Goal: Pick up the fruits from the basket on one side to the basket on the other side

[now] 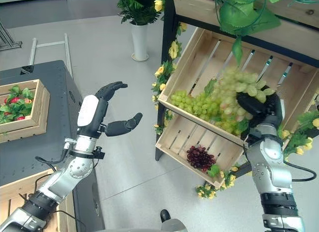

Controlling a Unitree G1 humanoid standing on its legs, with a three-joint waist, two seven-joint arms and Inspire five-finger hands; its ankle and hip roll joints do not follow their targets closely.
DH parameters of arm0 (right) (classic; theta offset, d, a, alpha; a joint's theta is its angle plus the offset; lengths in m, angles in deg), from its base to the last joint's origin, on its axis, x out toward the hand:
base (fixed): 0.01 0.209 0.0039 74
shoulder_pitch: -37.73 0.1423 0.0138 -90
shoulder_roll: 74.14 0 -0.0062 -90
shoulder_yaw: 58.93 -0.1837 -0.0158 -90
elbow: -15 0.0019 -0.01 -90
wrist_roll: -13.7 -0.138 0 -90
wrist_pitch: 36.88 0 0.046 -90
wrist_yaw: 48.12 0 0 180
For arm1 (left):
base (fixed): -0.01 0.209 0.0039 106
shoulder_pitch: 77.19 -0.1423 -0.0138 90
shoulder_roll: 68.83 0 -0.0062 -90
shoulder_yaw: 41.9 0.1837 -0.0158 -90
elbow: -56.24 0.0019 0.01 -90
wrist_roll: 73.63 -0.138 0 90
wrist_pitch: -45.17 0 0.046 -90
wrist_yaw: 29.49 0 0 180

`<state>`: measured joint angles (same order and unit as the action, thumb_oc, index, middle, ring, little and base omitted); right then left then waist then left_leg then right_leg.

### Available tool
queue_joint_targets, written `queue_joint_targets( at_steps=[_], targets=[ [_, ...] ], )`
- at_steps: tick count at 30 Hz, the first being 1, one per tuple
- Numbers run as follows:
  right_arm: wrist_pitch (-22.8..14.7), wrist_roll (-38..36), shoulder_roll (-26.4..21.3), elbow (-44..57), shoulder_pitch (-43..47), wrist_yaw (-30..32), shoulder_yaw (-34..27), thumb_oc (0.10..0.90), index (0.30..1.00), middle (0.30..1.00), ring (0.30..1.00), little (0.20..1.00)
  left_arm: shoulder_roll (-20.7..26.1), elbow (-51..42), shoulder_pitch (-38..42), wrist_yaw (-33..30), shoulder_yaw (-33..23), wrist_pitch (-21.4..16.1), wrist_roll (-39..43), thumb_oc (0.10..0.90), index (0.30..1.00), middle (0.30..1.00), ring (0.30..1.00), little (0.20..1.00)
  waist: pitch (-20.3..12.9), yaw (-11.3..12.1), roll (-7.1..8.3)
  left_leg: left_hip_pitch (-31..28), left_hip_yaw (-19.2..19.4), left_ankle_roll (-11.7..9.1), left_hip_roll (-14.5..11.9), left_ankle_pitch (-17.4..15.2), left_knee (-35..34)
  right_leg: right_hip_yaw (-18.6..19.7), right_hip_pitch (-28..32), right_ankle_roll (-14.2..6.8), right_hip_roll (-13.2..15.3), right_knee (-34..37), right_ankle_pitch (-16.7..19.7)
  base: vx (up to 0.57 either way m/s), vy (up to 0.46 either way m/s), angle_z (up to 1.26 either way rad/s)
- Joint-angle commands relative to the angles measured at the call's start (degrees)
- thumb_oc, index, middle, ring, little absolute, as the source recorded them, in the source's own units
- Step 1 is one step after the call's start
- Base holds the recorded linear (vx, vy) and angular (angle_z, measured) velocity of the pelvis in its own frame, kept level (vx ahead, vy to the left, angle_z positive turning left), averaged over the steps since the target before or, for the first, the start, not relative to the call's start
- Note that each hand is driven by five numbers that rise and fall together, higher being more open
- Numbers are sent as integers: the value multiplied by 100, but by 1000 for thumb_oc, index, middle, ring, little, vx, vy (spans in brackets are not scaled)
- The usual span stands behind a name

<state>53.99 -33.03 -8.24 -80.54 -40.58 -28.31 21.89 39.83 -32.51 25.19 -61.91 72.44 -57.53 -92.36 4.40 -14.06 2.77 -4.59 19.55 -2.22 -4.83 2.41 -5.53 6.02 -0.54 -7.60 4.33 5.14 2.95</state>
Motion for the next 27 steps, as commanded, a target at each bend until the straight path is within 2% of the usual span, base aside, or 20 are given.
queue_joint_targets(
  at_steps=[1, 5, 10, 11, 12, 14, 17, 27],
  targets=[
    [-733, 663, -837, -401, 1432, 306, -490, 400, 300, 300, 300, 300, 14, 102, 963, -251, 245, -199, 293, 800, 900, 900, 900, 900, -439, 226, 32, -219, -304, -22, -133, -534, 53, -299, -53, 81, -331, -14, 127, -2, -53, 0],
    [-741, 929, -992, -920, 1665, 476, -335, 400, 300, 300, 300, 300, -15, 48, 998, -140, 382, -203, 326, 800, 900, 900, 900, 900, -429, 301, 32, -208, -354, -33, -143, -527, 53, -384, -44, 79, -310, -14, 126, -5, -20, 1],
    [-687, 1519, -1038, -1692, 2029, 987, -50, 400, 300, 300, 300, 300, 47, -46, 1112, -56, 550, -147, 483, 800, 900, 900, 900, 900, -421, 437, 17, -190, -445, -45, -139, -516, 53, -511, -22, 69, -272, -14, 125, -2, -23, 1],
    [-660, 1678, -1054, -1909, 2108, 995, 48, 518, 476, 476, 476, 476, 56, -66, 1136, -54, 590, -146, 501, 800, 900, 900, 900, 900, -419, 466, 14, -185, -468, -46, -137, -506, 53, -535, -19, 70, -267, -14, 128, -10, -25, 3],
    [-650, 1737, -1066, -2009, 2172, 1015, 118, 800, 900, 900, 900, 900, 55, -73, 1154, -65, 610, -133, 510, 800, 900, 900, 900, 900, -413, 471, 8, -182, -479, -45, -136, -501, 53, -549, -19, 71, -264, -14, 130, 0, 0, 0],
    [-568, 1896, -1084, -2225, 2259, 1038, 314, 800, 900, 900, 900, 900, 78, -142, 1206, -62, 661, -94, 555, 800, 900, 900, 900, 900, -397, 512, -5, -177, -506, -46, -138, -487, 53, -594, -9, 76, -252, -14, 127, -13, -19, 4],
    [-347, 1939, -1098, -2335, 2334, 718, 500, 800, 900, 900, 900, 900, 84, -150, 1285, -14, 670, -80, 579, 800, 900, 900, 900, 900, -384, 527, -11, -177, -524, -59, -145, -473, 53, -640, -7, 79, -242, -14, 132, -15, -12, 4],
    [-224, 1804, -1056, -1930, 2143, 339, 560, 800, 900, 900, 900, 900, 57, -74, 1475, 34, 665, -97, 496, 800, 900, 900, 900, 900, -368, 413, -16, -175, -484, -78, -145, -465, 53, -602, -30, 75, -246, -14, 143, -7, 3, 1]
  ],
)
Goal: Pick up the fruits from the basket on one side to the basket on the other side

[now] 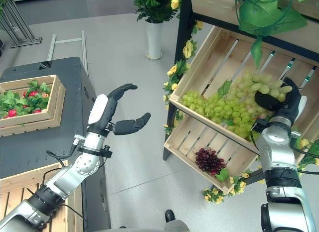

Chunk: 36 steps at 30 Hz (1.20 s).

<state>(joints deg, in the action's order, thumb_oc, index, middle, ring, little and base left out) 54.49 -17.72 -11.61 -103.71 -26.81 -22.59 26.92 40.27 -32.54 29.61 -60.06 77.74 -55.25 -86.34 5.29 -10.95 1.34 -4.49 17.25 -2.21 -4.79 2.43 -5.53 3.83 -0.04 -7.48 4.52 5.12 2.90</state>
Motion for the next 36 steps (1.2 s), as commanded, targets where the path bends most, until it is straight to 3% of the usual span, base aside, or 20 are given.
queue_joint_targets(
  at_steps=[1, 11, 18, 26, 33, 36],
  targets=[
    [-272, 303, -722, 408, 748, -251, 43, 800, 900, 900, 900, 900, 18, -77, 1045, -136, 134, -320, -99, 800, 900, 900, 900, 900, -460, 96, 129, -186, -253, -79, -149, -470, 53, -376, -82, 63, -267, -12, 148, -37, 14, -1],
    [-150, 306, -1125, 1247, 383, -922, -207, 800, 900, 900, 900, 900, 69, -56, 1163, 3, 147, -420, -75, 800, 900, 900, 900, 900, -487, -233, 151, -229, -42, -65, -160, -516, 53, -73, -147, 35, -350, -12, 176, -33, 11, -2],
    [-440, -256, -1219, 1616, 141, -1411, -482, 800, 900, 900, 900, 900, -33, -10, 1188, -7, 182, -485, -261, 800, 900, 900, 900, 900, -502, -444, 153, -278, 117, -33, -161, -575, 53, 146, -187, 12, -403, -12, 196, -31, 0, -13],
    [-706, -1320, -1111, 2255, 28, -2057, -734, 800, 900, 900, 900, 900, -27, 152, 1105, -90, 81, -596, -338, 800, 900, 900, 900, 900, -533, -504, 140, -284, 125, -23, -148, -617, 53, 194, -183, 8, -434, -12, 177, -23, -6, -10],
    [-704, -1464, -1009, 2634, -129, -2609, -842, 800, 900, 900, 900, 900, -12, 110, 917, -37, -60, -726, -415, 800, 900, 900, 900, 900, -563, -476, 143, -278, 83, -26, -155, -628, 53, 149, -158, 10, -436, -14, 143, 0, 0, 0],
    [-883, -1519, -974, 2729, -77, -2910, -722, 800, 900, 900, 900, 900, -3, 74, 870, -10, -76, -755, -421, 800, 900, 900, 900, 900, -583, -439, 155, -273, 61, -16, -151, -626, 53, 130, -149, 11, -439, -13, 133, 0, 0, 0]
  ],
)
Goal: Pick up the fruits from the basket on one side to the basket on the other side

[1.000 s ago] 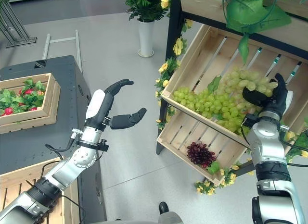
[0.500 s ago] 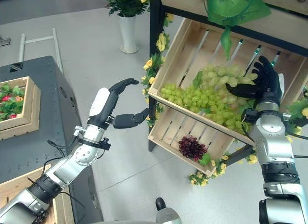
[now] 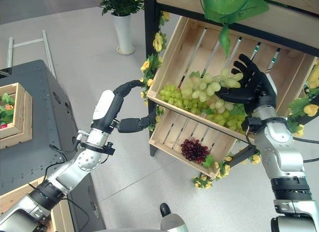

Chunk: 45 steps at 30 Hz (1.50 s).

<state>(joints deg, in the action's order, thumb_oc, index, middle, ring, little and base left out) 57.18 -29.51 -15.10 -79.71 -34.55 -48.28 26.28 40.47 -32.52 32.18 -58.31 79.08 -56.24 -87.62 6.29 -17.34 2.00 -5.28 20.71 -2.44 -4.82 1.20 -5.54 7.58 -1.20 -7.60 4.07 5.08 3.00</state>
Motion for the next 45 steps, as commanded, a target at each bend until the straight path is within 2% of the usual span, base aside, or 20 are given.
queue_joint_targets(
  at_steps=[1, 4, 10, 12, 16, 17, 18, 19, 20, 21, 22, 25, 28, 32, 36, 40, 45],
  targets=[
    [-1208, -375, -611, 388, 723, -443, -631, 800, 900, 900, 900, 900, -18, 66, 580, -185, -223, -683, -292, 800, 900, 900, 900, 900, -689, 213, 90, -196, -293, 8, -149, -504, 54, -243, -24, 26, -398, -10, 118, 0, 0, 0],
    [-1232, -191, -624, 547, 752, -613, -631, 800, 900, 900, 900, 900, -23, 74, 518, -164, -258, -726, -308, 800, 900, 900, 900, 900, -703, 222, 94, -205, -293, 3, -157, -502, 54, -249, -7, 28, -402, -14, 110, 0, 0, 0],
    [-1067, 867, -1029, 603, 593, -813, -637, 800, 900, 900, 900, 900, 18, 73, 395, -218, -292, -754, -358, 800, 900, 900, 900, 900, -710, 200, 130, -207, -284, -18, -160, -505, 54, -255, -2, 12, -403, -12, 106, 0, 0, 0],
    [-1062, 1840, -1299, 366, 380, -772, -624, 800, 900, 900, 900, 900, 58, -1, 358, -235, -294, -728, -384, 800, 900, 900, 900, 900, -701, 192, 157, -200, -274, -17, -153, -501, 54, -258, -10, 0, -407, -14, 116, 0, 0, 0],
    [-981, 2780, -1697, 16, 225, -676, -496, 800, 900, 900, 900, 900, 117, -93, 388, -283, -217, -586, -361, 800, 900, 900, 900, 900, -691, 181, 202, -195, -262, -12, -148, -485, 54, -254, -21, -14, -410, -12, 144, 0, 0, 0],
    [-931, 3204, -1823, -92, 193, -589, -455, 800, 900, 900, 900, 900, 135, -116, 412, -304, -185, -539, -357, 800, 900, 900, 900, 900, -684, 180, 217, -191, -255, -11, -147, -480, 54, -254, -24, -19, -411, -11, 153, 0, 0, 0],
    [-848, 3947, -2081, -366, 175, -483, -336, 800, 900, 900, 900, 900, 141, -113, 458, -372, -86, -462, -372, 800, 900, 900, 900, 900, -663, 169, 232, -205, -263, -4, -148, -498, 54, -263, -11, -39, -419, -14, 146, 0, 0, 0],
    [-800, 4155, -2128, -416, 187, -463, -301, 800, 900, 900, 900, 900, 142, -103, 468, -389, -68, -457, -381, 800, 900, 900, 900, 900, -664, 174, 247, -187, -252, -8, -145, -467, 54, -253, -30, -33, -418, -11, 172, 0, 0, 0],
    [-797, 4686, -2389, -734, 237, -421, -130, 800, 900, 900, 900, 900, 160, -165, 520, -402, 14, -359, -385, 800, 900, 900, 900, 900, -669, 193, 278, -170, -254, -4, -143, -458, 54, -250, -44, -41, -426, -9, 186, 0, 0, 0],
    [-809, 4760, -2432, -793, 267, -410, -89, 800, 900, 900, 900, 900, 163, -171, 529, -408, 27, -346, -379, 800, 900, 900, 900, 900, -669, 196, 278, -168, -256, -4, -142, -458, 54, -250, -45, -43, -427, -9, 188, -14, -31, 0],
    [-755, 5192, -2738, -1092, 394, -374, 106, 800, 900, 900, 900, 900, 207, -193, 578, -432, 104, -298, -346, 800, 900, 900, 900, 900, -669, 228, 304, -149, -267, -7, -144, -442, 54, -256, -49, -53, -432, -8, 202, 0, 0, 0],
    [-684, 5706, -3186, -1464, 844, -452, 546, 800, 900, 900, 900, 900, 213, -223, 658, -444, 233, -186, -342, 800, 900, 900, 900, 900, -673, 277, 351, -124, -287, -13, -152, -420, 54, -256, -58, -64, -448, -8, 222, 0, 0, 0],
    [-628, 5609, -3419, -1628, 1269, -421, 953, 800, 900, 900, 900, 900, 225, -284, 672, -443, 273, -109, -355, 800, 900, 900, 900, 900, -673, 292, 362, -106, -299, -26, -159, -397, 54, -266, -66, -70, -455, -8, 230, 0, 0, 0],
    [-478, 5547, -3552, -1766, 1513, -696, 1221, 800, 900, 900, 900, 900, 225, -309, 633, -400, 187, -135, -371, 800, 900, 900, 900, 900, -681, 287, 355, -64, -308, -45, -162, -374, 54, -276, -84, -63, -458, -8, 226, 0, 0, 0],
    [-390, 4903, -3542, -1774, 1476, -1116, 1308, 800, 900, 900, 900, 900, 270, -372, 692, -327, 141, -43, -311, 800, 900, 900, 900, 900, -687, 261, 370, -45, -303, -52, -160, -352, 54, -267, -93, -52, -467, -8, 236, 0, 0, 0],
    [-478, 3766, -3300, -1479, 1257, -1092, 1108, 800, 900, 900, 900, 900, 337, -374, 702, -253, 35, -66, -227, 800, 900, 900, 900, 900, -690, 236, 361, -49, -291, -57, -161, -345, 54, -270, -91, -39, -469, -8, 236, 0, 0, 0],
    [-564, 3048, -2970, -1002, 701, -1266, 549, 800, 900, 900, 900, 900, 360, -401, 640, -147, -133, -134, -188, 800, 900, 900, 900, 900, -695, 197, 338, -53, -288, -55, -151, -354, 54, -257, -86, -24, -467, -12, 217, 0, 0, 0]
  ],
)
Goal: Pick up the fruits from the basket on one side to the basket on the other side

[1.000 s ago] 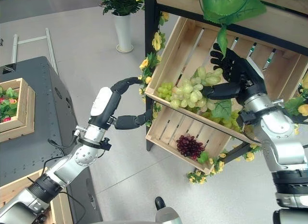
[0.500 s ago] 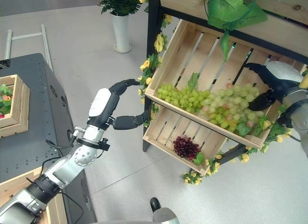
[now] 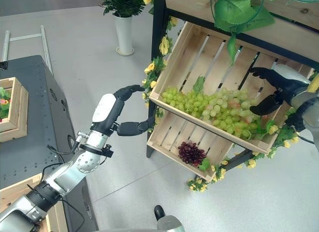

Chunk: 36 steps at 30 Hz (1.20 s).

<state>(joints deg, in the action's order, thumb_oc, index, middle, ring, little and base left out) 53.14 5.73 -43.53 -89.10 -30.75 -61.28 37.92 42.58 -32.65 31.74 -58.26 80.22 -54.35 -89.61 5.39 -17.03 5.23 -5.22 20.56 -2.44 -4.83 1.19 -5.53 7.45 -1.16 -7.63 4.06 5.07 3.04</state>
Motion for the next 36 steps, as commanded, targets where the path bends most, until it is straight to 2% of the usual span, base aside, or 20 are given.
queue_joint_targets(
  at_steps=[1, 3, 6, 7, 8, 9, 10, 12, 15, 17, 19, 23, 27, 30, 33, 36],
  targets=[
    [-187, -731, -34, 67, 177, -57, -737, 800, 900, 900, 900, 900, 160, -403, 654, -117, -299, -347, 20, 800, 900, 900, 900, 900, -599, 163, 13, -61, -270, -53, -148, -352, 53, -240, -90, -20, -465, -8, 217, 0, 0, 0],
    [-193, -1060, 112, 297, -8, -157, -905, 800, 900, 900, 900, 900, 174, -419, 627, -80, -357, -380, 34, 800, 900, 900, 900, 900, -593, 165, 10, -61, -273, -49, -144, -356, 53, -234, -89, -16, -462, -7, 214, 0, 0, 0],
    [-203, -2002, 461, 786, -215, -231, -1136, 800, 900, 900, 900, 900, 147, -383, 584, -39, -454, -483, 18, 800, 900, 900, 900, 900, -578, 180, 1, -70, -276, -41, -136, -372, 53, -222, -83, -12, -454, -7, 202, 0, 0, 0],
    [-197, -2034, 479, 816, -238, -230, -1158, 800, 900, 900, 900, 900, 149, -382, 581, -41, -454, -488, 18, 800, 900, 900, 900, 900, -577, 180, 2, -71, -278, -40, -136, -373, 53, -223, -81, -12, -453, -7, 201, 0, 0, 0],
    [-274, -2504, 713, 1037, -309, -246, -1263, 800, 900, 900, 900, 900, 137, -356, 542, -63, -491, -550, 5, 800, 900, 900, 900, 900, -579, 192, -17, -81, -281, -35, -134, -385, 53, -229, -69, -13, -449, -7, 188, 0, 0, 0],
    [-289, -2547, 738, 1062, -324, -221, -1283, 800, 900, 900, 900, 900, 135, -351, 538, -66, -491, -559, -1, 800, 900, 900, 900, 900, -579, 195, -15, -82, -284, -34, -134, -386, 53, -231, -67, -12, -449, -7, 186, 0, 0, 0],
    [-356, -2912, 1040, 1247, -324, -143, -1355, 800, 900, 900, 900, 900, 82, -304, 494, -96, -540, -617, -48, 800, 900, 900, 900, 900, -564, 217, -48, -110, -320, -21, -132, -429, 53, -254, -23, -15, -445, -11, 141, 0, 0, 0],
    [-455, -3098, 1305, 1360, -300, -122, -1421, 800, 900, 900, 900, 900, 51, -234, 470, -158, -564, -659, -89, 800, 900, 900, 900, 900, -577, 255, -53, -93, -343, -18, -122, -415, 53, -261, -31, -2, -437, -10, 143, 0, 0, 0],
    [-353, -3311, 1687, 1651, -169, 52, -1495, 800, 900, 900, 900, 900, 28, -158, 396, -236, -694, -739, -145, 800, 900, 900, 900, 900, -580, 354, -87, -92, -437, -5, -107, -434, 53, -335, 3, 6, -417, -7, 112, 0, 4, 3],
    [-371, -3394, 1748, 1674, -132, 68, -1501, 800, 900, 900, 900, 900, 30, -141, 377, -275, -720, -751, -161, 800, 900, 900, 900, 900, -582, 376, -89, -91, -463, -2, -103, -435, 53, -364, 14, 8, -408, -7, 102, -1, 4, 7],
    [-522, -3727, 2074, 1860, 63, 166, -1470, 800, 900, 900, 900, 900, 6, -33, 274, -574, -853, -803, -249, 800, 900, 900, 900, 900, -582, 528, -129, -62, -604, 3, -79, -424, 53, -510, 61, 25, -371, -7, 60, -1, 3, 2],
    [-644, -3856, 2448, 2104, 211, 308, -1439, 800, 900, 900, 900, 900, -21, 30, 135, -739, -1038, -828, -349, 800, 900, 900, 900, 900, -578, 682, -157, -29, -794, 13, -42, -407, 53, -681, 123, 60, -340, -7, 16, 0, -7, 13],
    [-430, -3841, 3024, 2591, 317, 312, -1366, 800, 900, 900, 900, 900, -114, 178, -50, -959, -1311, -800, -565, 800, 900, 900, 900, 900, -570, 932, -198, 61, -1055, 9, 8, -352, 53, -946, 176, 113, -272, -7, -25, -22, -11, 26],
    [-229, -3513, 3347, 2893, 268, 245, -1186, 800, 900, 900, 900, 900, -126, 252, -179, -1113, -1527, -742, -673, 800, 900, 900, 900, 900, -541, 1114, -218, 146, -1225, 10, 57, -263, 53, -1141, 194, 151, -206, -7, -21, -17, -2, 34],
    [-61, -3282, 3633, 2924, 296, 140, -831, 800, 900, 900, 900, 900, -125, 365, -265, -1273, -1724, -618, -781, 800, 900, 900, 900, 900, -528, 1312, -249, 163, -1364, 2, 84, -265, 53, -1323, 255, 169, -150, -7, -76, 23, -1, 37],
    [-63, -3421, 3942, 2759, 285, 28, -483, 800, 900, 900, 900, 900, -63, 497, -441, -1430, -1964, -495, -934, 800, 900, 900, 900, 900, -500, 1509, -261, 159, -1465, -9, 111, -204, 53, -1491, 339, 210, -105, -7, -90, 32, -11, 30]
  ],
)
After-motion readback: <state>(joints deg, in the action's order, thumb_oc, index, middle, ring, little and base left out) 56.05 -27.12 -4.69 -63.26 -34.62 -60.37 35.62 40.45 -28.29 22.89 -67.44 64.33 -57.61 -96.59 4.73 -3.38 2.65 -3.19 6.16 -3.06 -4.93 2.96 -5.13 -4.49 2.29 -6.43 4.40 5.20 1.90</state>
